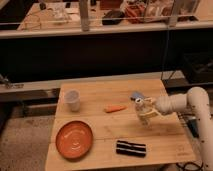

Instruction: Stand the bottle upright

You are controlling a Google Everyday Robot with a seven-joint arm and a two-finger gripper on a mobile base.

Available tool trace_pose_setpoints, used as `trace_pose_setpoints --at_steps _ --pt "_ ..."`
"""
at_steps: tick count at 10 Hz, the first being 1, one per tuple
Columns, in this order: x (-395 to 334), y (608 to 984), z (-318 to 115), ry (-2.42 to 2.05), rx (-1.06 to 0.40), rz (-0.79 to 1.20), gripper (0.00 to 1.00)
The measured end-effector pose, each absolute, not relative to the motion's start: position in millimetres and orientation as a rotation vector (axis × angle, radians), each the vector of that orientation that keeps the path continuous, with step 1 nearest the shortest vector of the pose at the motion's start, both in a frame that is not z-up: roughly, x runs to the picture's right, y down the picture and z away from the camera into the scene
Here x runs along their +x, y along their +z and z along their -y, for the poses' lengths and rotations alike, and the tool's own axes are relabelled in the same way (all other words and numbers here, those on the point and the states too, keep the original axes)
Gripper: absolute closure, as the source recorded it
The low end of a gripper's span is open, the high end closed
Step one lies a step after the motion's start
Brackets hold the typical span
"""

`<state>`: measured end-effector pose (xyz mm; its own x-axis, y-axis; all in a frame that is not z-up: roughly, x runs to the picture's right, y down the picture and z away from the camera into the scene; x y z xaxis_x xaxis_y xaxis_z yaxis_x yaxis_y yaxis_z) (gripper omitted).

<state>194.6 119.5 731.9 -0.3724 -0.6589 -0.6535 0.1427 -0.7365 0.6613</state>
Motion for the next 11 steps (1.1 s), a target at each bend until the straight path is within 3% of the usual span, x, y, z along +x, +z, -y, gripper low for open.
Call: trace_pose_setpoints --at_steps 6,11 --pt "189.4 728.3 -126.9 -2.017 1.423 0.552 1.00" --pt "187.6 724.1 -122.4 -1.958 1.416 0.310 1.00"
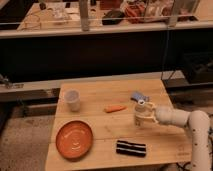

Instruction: Stand the bottle upright

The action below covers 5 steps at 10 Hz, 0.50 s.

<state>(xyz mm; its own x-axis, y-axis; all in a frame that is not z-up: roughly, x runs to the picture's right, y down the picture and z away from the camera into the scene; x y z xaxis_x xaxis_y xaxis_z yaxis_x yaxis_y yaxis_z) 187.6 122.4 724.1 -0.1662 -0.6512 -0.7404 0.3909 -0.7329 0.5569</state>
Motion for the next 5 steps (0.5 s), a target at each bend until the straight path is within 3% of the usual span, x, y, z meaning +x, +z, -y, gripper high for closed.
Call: trace_pose_setpoints --at_steps 5 --pt "182.8 727.0 -121.9 -1.915 1.407 0.266 1.00"
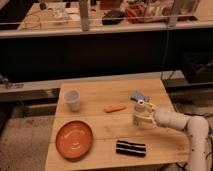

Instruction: Stand the bottle upright

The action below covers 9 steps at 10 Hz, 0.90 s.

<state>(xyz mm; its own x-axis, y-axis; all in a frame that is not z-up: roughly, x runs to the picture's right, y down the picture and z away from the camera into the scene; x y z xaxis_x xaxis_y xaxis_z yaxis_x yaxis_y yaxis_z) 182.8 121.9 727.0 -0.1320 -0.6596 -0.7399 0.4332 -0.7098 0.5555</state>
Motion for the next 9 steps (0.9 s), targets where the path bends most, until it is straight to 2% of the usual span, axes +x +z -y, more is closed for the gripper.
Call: trace_pose_setpoints --at_steps 9 --pt "186.9 747.9 -129.6 -1.872 1.439 0.323 1.00"
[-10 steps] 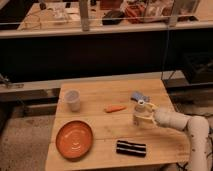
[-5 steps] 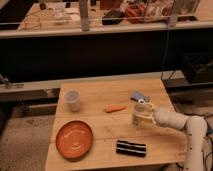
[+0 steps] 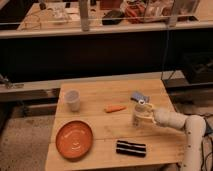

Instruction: Stand the bottle upright

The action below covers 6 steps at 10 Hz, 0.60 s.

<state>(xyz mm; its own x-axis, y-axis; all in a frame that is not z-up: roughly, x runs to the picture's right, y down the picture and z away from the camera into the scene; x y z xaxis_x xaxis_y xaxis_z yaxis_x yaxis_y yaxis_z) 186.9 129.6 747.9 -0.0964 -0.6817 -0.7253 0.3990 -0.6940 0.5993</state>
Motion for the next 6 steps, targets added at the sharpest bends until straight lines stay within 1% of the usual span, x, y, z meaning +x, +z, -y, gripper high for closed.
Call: trace_pose_setpoints --at_steps 6 --pt "186.3 760.2 -140.6 -1.890 1.452 0.339 1.00"
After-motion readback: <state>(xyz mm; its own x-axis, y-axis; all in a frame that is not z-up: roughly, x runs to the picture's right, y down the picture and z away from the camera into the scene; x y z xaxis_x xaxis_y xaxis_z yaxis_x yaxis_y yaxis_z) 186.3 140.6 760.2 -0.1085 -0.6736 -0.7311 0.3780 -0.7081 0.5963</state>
